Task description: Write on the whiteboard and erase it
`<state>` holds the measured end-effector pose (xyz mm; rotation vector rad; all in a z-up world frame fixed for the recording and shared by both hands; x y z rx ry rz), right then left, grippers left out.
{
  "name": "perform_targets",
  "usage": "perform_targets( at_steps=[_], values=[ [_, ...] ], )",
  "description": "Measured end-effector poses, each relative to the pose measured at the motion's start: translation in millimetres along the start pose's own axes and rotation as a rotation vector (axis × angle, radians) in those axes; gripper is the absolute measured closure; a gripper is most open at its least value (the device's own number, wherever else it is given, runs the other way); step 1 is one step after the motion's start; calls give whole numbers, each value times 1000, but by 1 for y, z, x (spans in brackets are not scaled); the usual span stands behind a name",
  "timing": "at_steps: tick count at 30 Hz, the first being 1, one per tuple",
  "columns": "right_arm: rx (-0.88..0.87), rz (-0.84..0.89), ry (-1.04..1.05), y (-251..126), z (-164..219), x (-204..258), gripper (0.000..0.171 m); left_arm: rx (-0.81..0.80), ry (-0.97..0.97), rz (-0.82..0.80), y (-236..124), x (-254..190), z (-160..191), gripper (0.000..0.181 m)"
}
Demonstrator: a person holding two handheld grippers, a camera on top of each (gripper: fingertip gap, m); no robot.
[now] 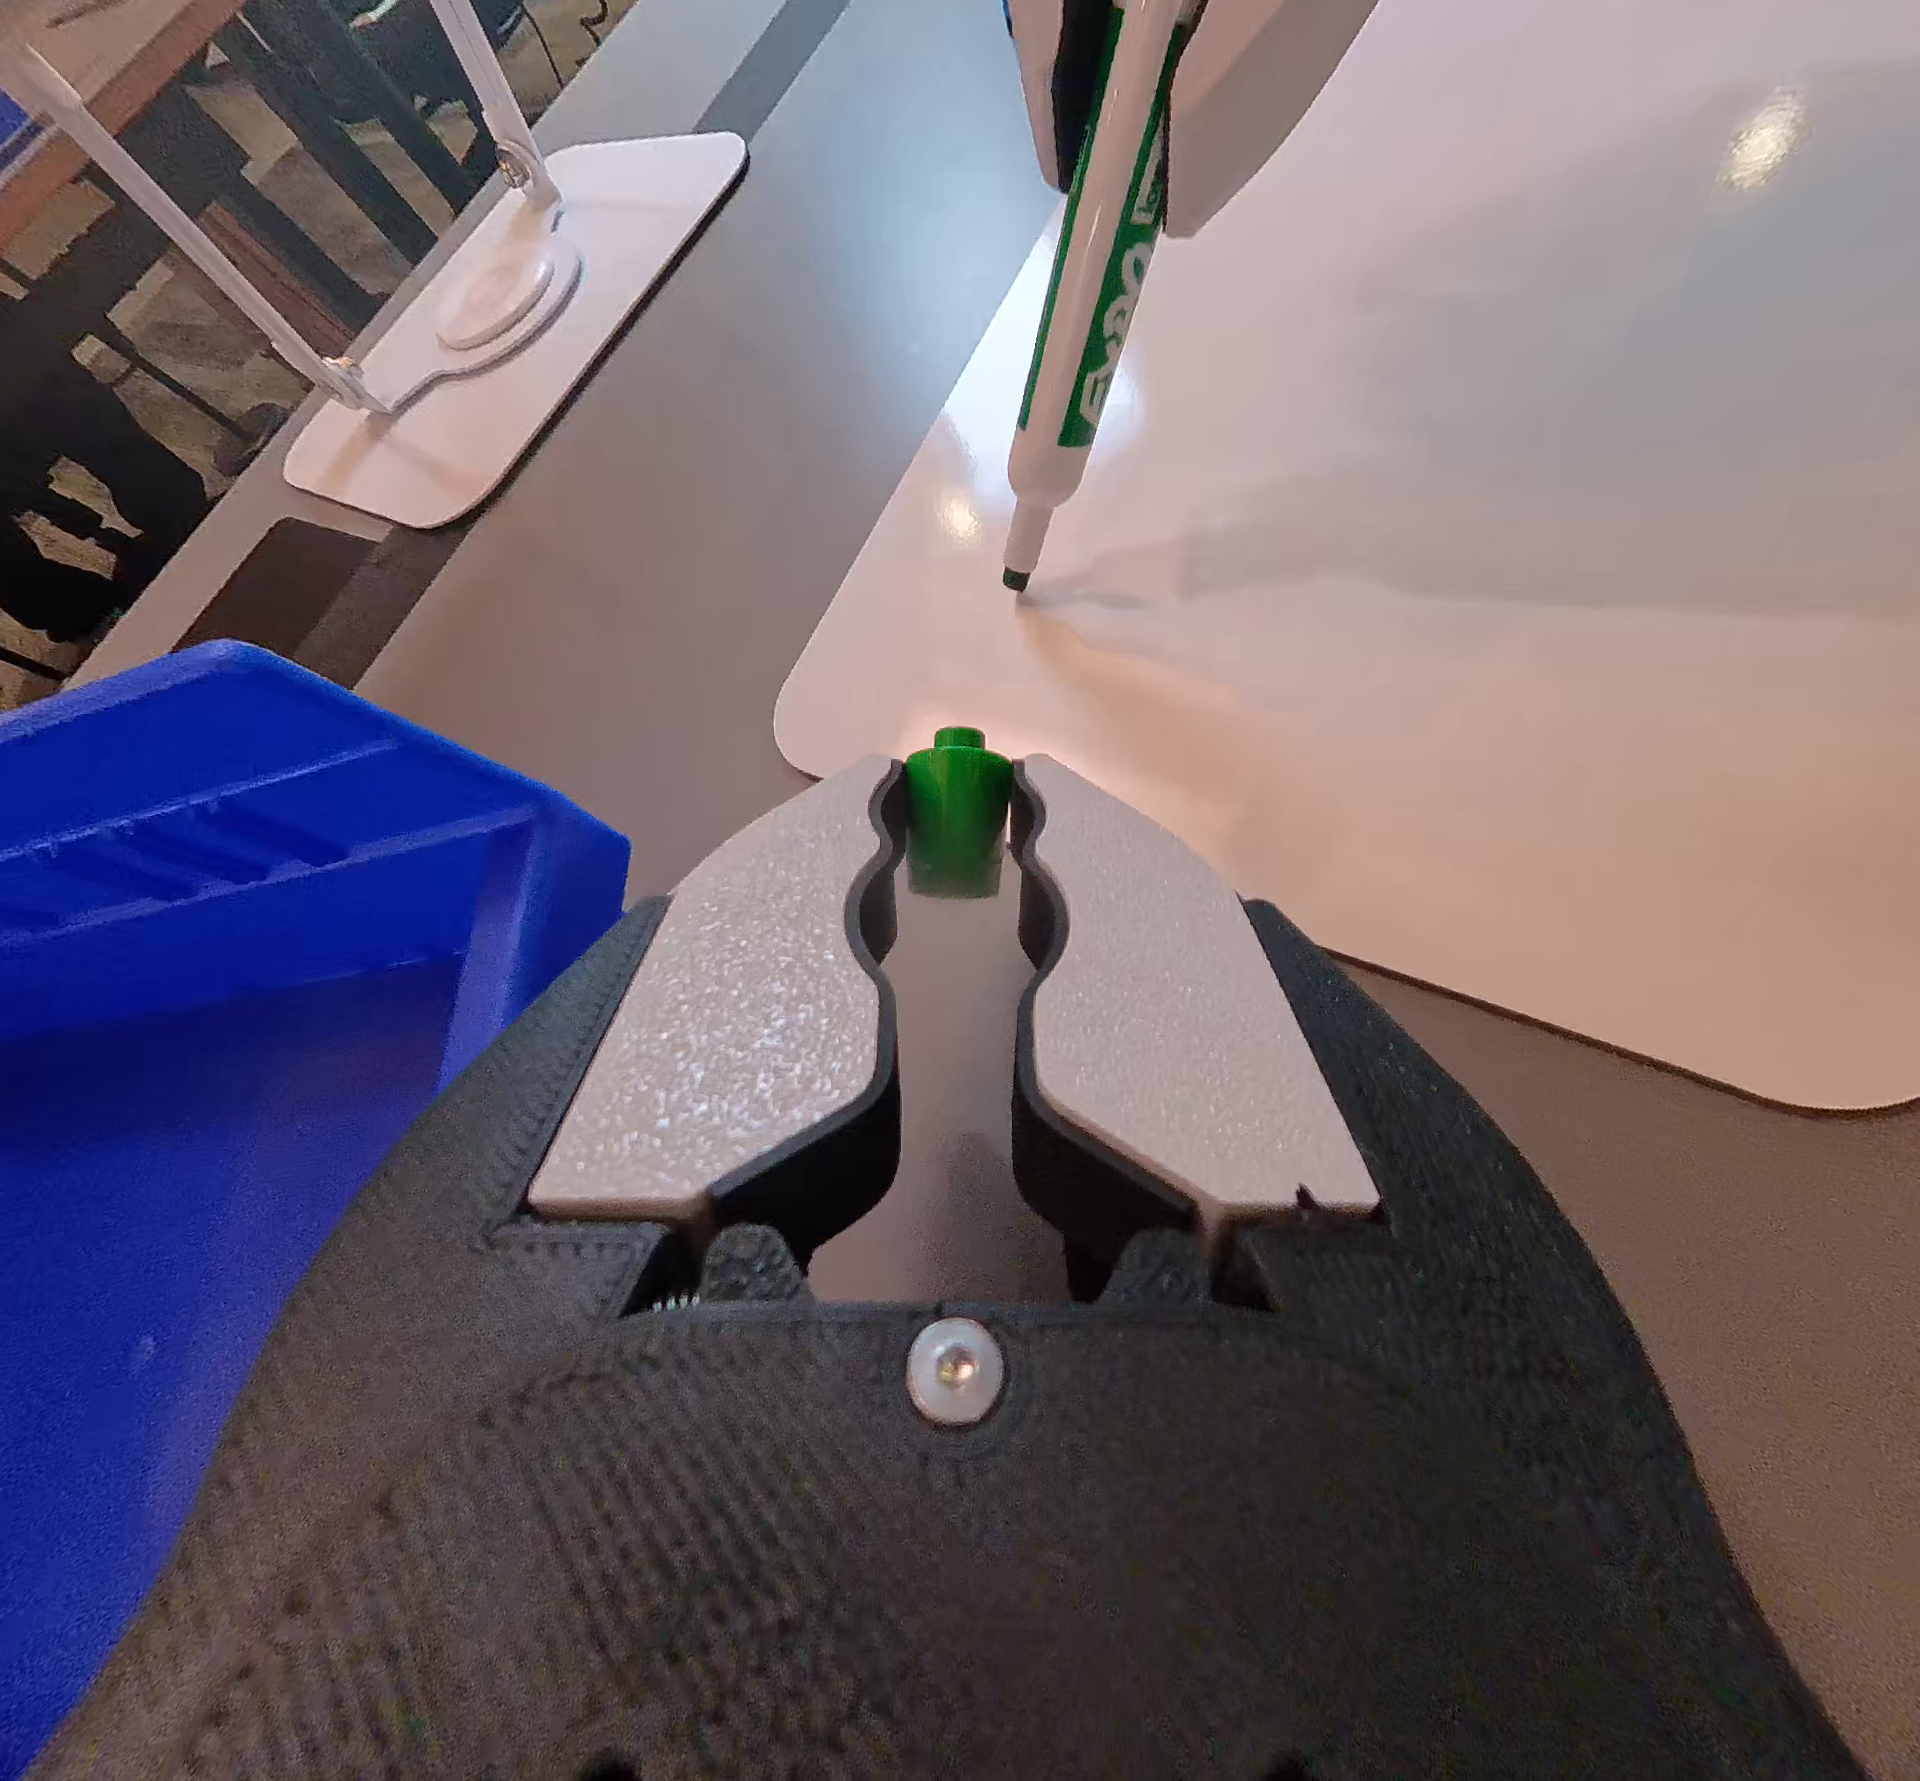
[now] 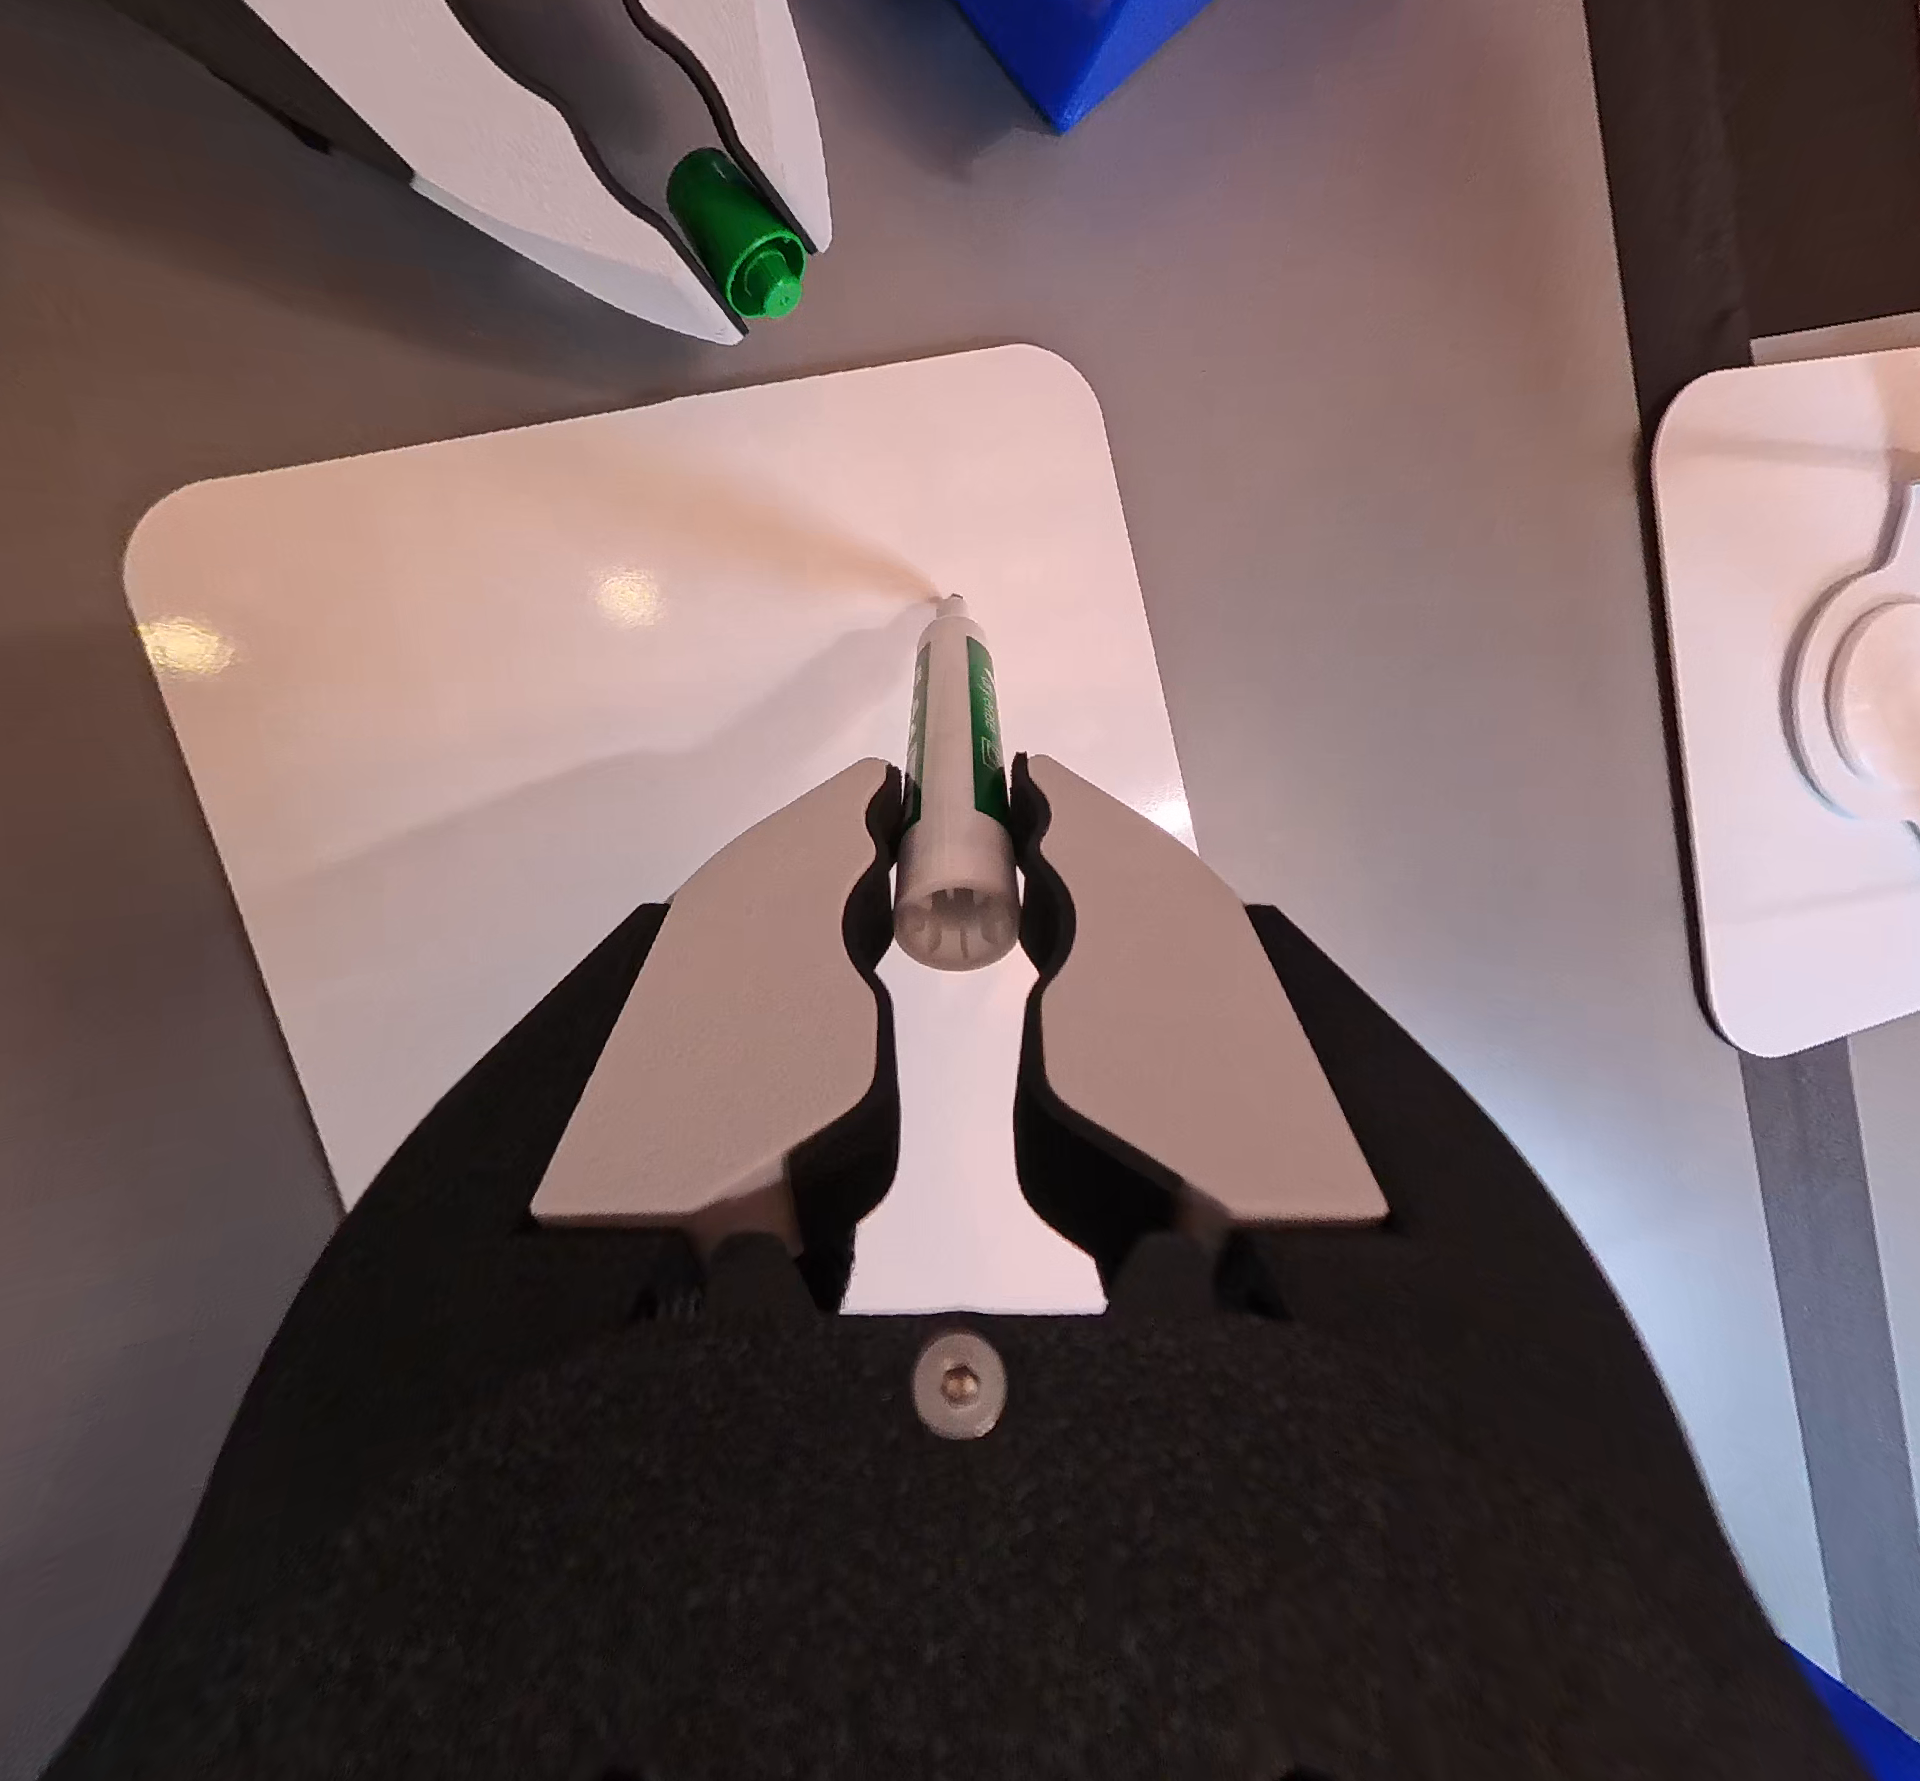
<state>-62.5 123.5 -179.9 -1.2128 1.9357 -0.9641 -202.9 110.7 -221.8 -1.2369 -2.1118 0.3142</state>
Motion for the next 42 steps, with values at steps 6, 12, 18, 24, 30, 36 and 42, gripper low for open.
perform_targets(
  at_steps=[6,12,18,24,30,36,42],
  values=[
    [10,8,-12,2,1,0,151,8,-1,0,1,0,2,162],
    [29,-13,-33,1,3,9,151,11,-6,-2,1,1,3,162],
    [53,-37,-60,1,10,23,151,16,-6,-3,0,1,4,162],
    [60,-62,-81,-3,14,37,151,18,-8,0,0,1,4,162],
    [72,-94,-114,-8,17,53,151,20,-7,1,0,0,5,162],
    [54,-107,-124,-12,15,63,151,21,-7,-1,0,1,5,162],
    [4,-31,-59,-13,7,33,151,21,-3,-2,0,1,4,162]
  ],
)
Point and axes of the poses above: each gripper's, where its closed fingertips meet, y out along the fingers, z out of its underside, x = y × z across the jaws, the point moved 4 cm from there along -y, back along the fingers, and after that the axes turned 7 degrees about y, right-handed, at the moved point
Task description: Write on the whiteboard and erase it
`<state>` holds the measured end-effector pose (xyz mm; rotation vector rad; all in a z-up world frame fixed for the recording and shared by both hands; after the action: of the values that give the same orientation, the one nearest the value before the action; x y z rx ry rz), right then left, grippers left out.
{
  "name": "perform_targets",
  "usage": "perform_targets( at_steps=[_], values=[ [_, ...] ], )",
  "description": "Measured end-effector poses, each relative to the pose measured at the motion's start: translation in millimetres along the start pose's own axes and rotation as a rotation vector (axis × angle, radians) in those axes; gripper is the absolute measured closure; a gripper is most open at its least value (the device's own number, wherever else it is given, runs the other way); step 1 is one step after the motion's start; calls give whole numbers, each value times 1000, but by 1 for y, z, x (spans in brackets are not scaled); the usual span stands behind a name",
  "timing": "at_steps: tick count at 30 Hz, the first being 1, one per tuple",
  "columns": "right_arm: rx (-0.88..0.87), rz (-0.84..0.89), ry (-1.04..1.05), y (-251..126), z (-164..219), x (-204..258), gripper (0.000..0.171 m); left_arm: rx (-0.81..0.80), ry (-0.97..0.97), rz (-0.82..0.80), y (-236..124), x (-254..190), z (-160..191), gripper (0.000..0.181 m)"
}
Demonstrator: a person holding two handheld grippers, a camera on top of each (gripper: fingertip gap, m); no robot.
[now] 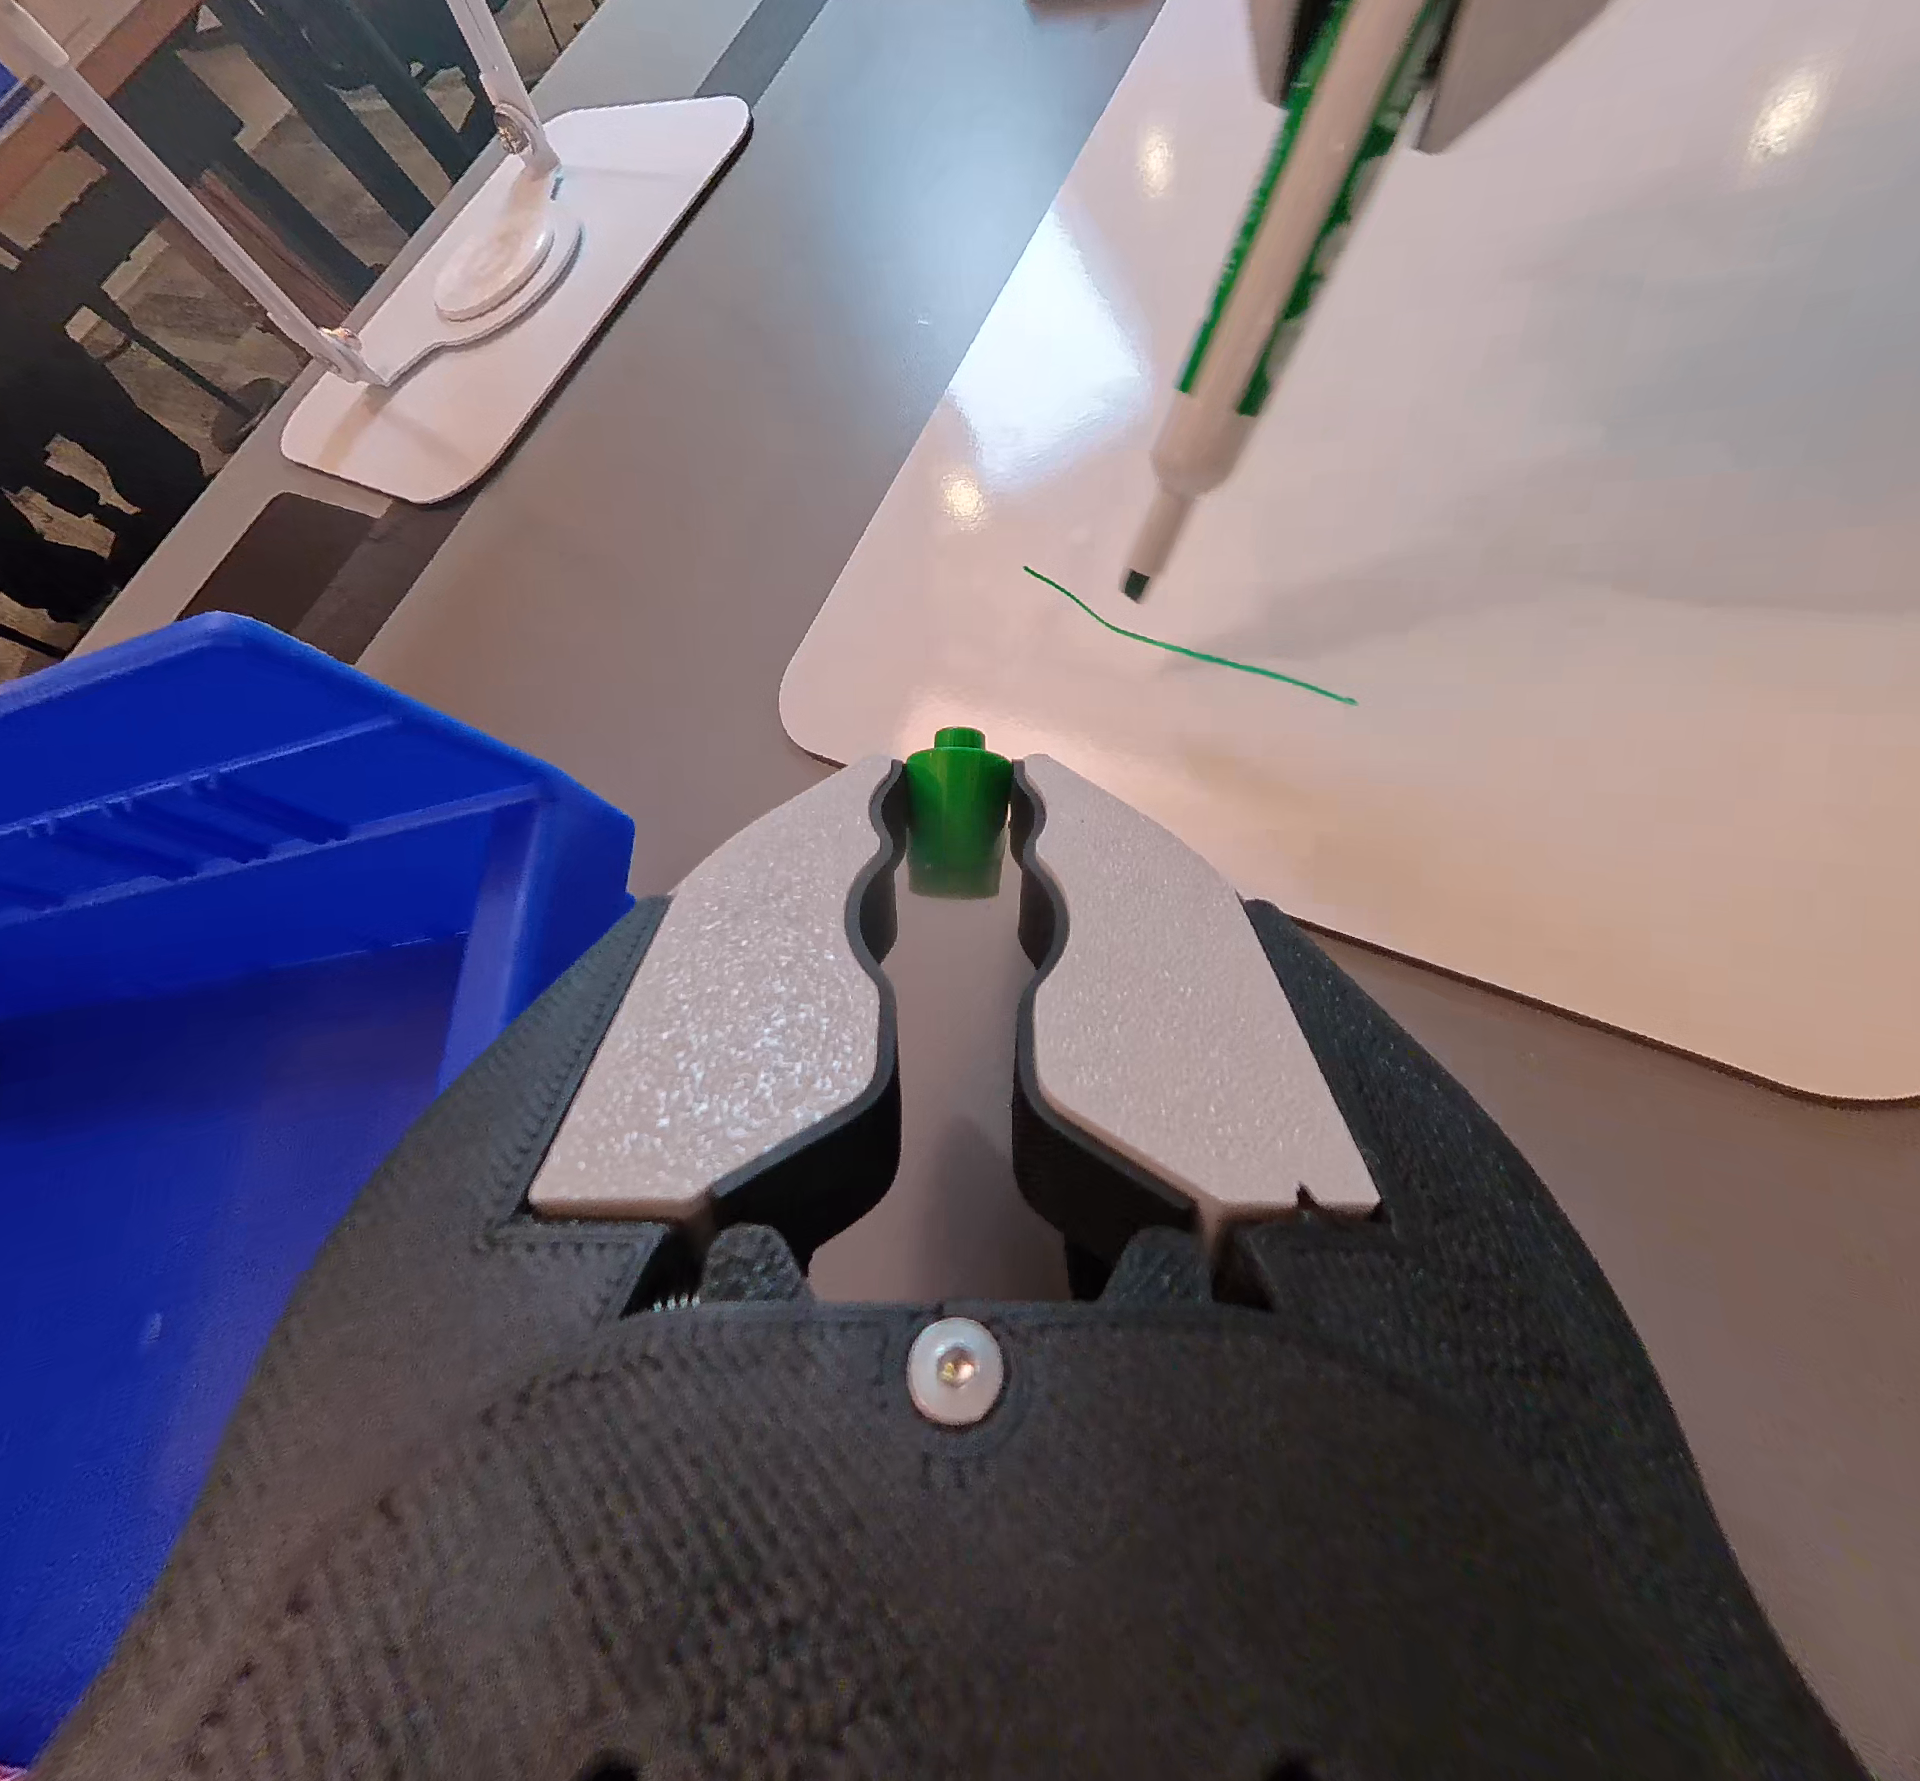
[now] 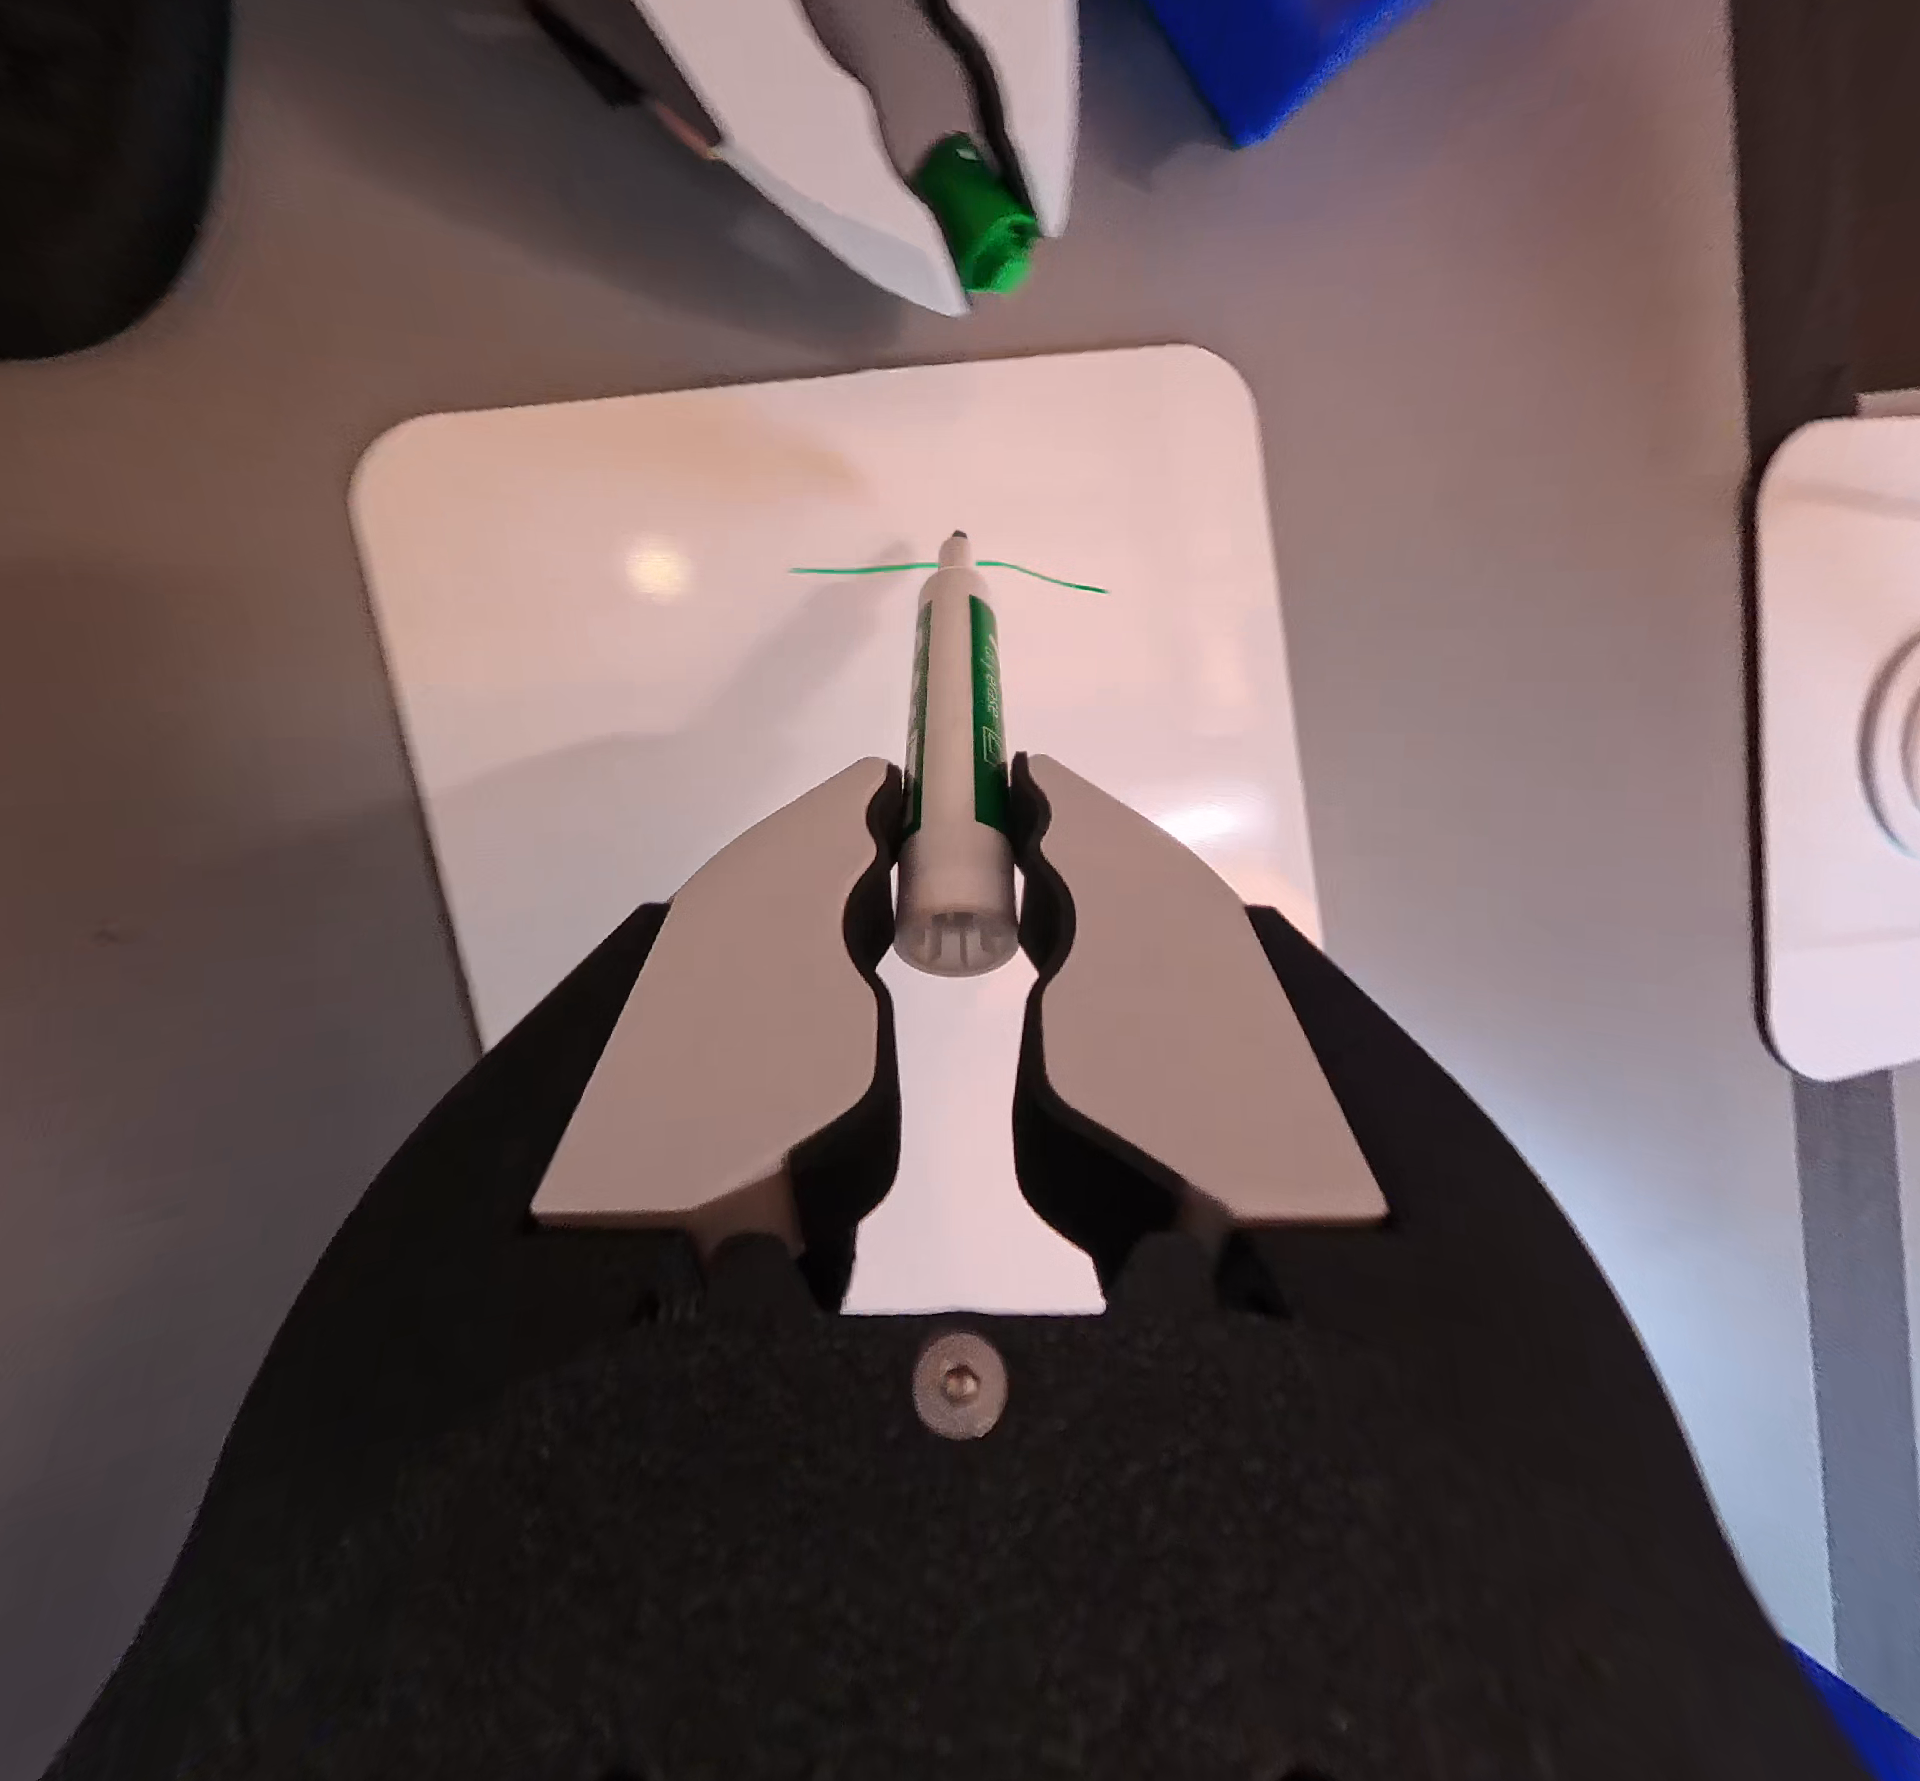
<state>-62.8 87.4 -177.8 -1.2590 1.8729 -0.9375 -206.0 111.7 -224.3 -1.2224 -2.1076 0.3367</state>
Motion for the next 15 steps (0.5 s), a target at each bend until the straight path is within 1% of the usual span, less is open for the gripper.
perform_targets(
  at_steps=[3,6,15],
  values=[
    [11,47,25,6,3,-21,151,1,0,0,0,0,0,162],
    [19,59,44,11,5,-32,151,2,0,0,0,1,1,162],
    [47,52,44,16,10,-35,151,5,-3,5,1,1,2,162]
  ],
)
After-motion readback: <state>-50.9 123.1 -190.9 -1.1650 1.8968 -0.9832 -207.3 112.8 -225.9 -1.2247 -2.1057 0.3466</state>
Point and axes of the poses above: each gripper's, where its closed fingertips meet, y out along the fingers, z out of its underside, x = y × z across the jaws, the point moved 4 cm from there along -y, back along the fingers, and after that the axes turned 7 degrees about y, right-handed, at the moved point
